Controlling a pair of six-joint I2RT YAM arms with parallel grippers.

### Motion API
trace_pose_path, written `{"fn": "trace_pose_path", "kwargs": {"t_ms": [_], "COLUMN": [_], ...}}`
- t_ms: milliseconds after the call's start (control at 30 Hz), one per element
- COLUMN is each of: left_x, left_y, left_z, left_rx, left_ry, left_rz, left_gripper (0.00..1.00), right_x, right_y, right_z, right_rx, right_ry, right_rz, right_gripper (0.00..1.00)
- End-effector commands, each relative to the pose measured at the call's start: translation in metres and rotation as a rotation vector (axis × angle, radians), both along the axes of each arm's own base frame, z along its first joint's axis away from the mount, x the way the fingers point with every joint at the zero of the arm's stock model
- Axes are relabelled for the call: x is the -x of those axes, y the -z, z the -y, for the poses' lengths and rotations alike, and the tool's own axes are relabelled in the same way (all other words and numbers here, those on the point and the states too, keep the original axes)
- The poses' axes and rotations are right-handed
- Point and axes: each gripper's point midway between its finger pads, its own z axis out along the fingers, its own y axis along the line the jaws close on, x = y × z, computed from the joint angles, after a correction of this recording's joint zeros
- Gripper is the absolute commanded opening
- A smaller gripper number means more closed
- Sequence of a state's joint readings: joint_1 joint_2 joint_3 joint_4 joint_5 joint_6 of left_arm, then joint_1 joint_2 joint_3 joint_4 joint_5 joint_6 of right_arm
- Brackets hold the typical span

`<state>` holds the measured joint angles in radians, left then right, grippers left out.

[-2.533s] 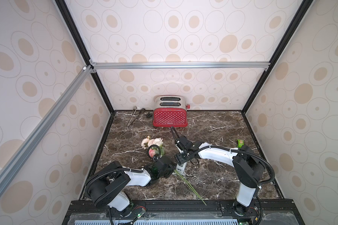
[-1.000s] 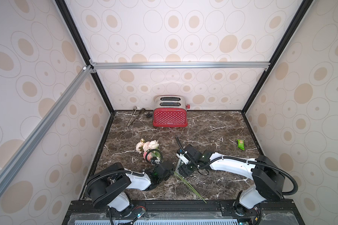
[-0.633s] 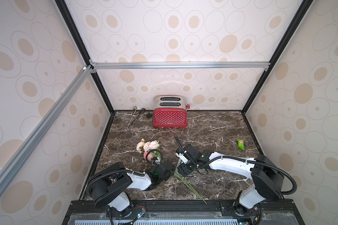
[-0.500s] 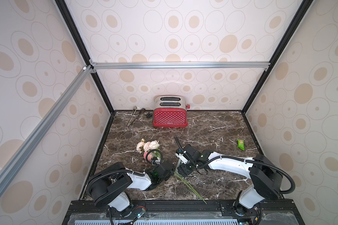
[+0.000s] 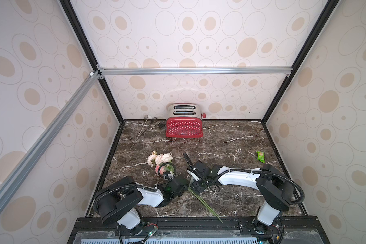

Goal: Wrap bouquets with tape
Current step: Tear off the tape using the Tape Cutter, then wrap the tape around the bouquet.

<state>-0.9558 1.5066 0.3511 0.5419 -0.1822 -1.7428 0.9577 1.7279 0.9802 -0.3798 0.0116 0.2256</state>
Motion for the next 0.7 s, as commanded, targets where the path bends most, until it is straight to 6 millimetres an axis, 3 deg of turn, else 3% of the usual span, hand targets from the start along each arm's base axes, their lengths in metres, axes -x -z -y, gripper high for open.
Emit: {"fn": "trace_pose_path", "kwargs": {"t_ms": [0,133,433,567,667], "left_x": [0.000,-0.009,-0.053,-0.073,-0.084], "left_y": [-0.008,-0.024,-0.075,-0.097,-0.112], "left_z": [-0.005,-0.014,-0.023,-0.019,-0.014], "left_rx": [0.007,0.003,-0.012,0.005,0.024], "left_ry": [-0.018,-0.031,-0.046,-0.040,-0.023], "left_rz": [0.009,0.036,0.139,0.196,0.241], "left_gripper": [0.00,0.00,0.00,0.00,0.00], "right_x": [0.000,-0.010,-0.031,-0.025,-0.024], "right_y": [0.003,-0.035,-0.117,-0.156,-0.170], "right_z": [0.017,0.015,0.023,-0.004,-0.019], "right_rx": [0.053,-0.008,-0.182,-0.443,-0.576], "right_ry": [0.039,0.041,0.075,0.011,-0.014], "right_rz": [0.005,0.058,0.086,-0.051,-0.152], "right_gripper": [0.83,0.85,0.84,0.65,0.57]}}
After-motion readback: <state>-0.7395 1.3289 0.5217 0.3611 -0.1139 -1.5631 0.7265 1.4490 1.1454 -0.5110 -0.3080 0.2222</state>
